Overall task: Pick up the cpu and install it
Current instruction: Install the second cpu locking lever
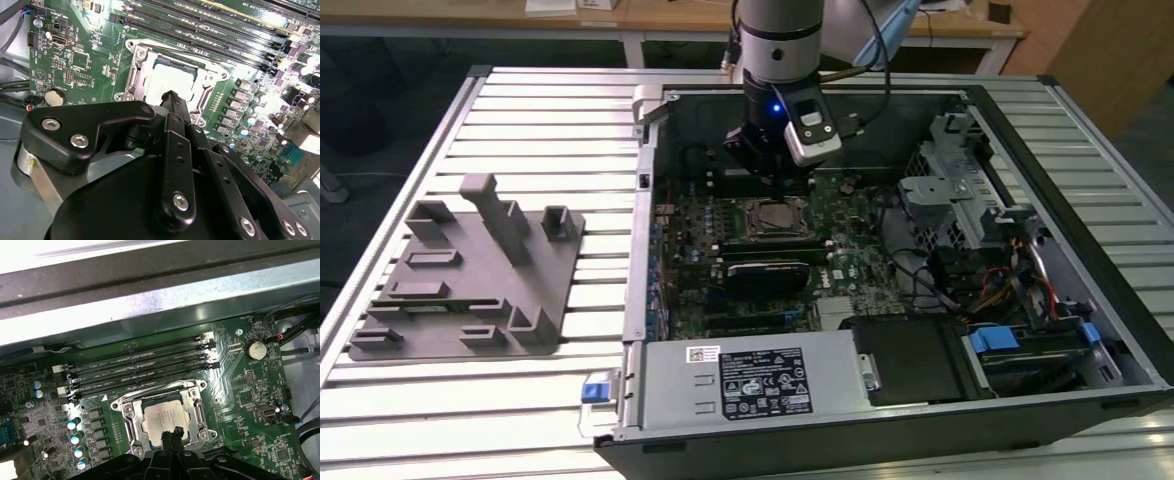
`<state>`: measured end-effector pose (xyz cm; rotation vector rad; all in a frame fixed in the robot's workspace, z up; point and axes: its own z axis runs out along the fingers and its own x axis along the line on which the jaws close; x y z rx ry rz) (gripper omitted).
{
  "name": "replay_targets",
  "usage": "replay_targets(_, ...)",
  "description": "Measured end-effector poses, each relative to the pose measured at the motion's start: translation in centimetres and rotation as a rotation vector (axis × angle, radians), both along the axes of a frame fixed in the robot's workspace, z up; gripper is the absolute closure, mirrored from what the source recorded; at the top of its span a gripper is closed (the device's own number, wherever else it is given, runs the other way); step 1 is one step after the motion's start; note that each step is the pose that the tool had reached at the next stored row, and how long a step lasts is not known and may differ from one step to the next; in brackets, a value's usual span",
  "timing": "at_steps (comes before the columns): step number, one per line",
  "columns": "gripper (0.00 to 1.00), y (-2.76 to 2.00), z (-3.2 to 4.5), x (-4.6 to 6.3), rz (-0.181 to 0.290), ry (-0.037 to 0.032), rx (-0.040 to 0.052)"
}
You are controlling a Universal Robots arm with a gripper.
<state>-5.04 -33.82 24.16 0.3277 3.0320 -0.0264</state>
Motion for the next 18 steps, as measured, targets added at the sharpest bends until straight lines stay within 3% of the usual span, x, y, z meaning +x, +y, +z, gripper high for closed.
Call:
replay_targets(10, 0.89, -0.17, 0.0, 0.0, 0.0, 0.0, -0.0001)
replay_targets(18, 0.89, -1.36, 0.0, 0.0, 0.0, 0.0008, 0.0014)
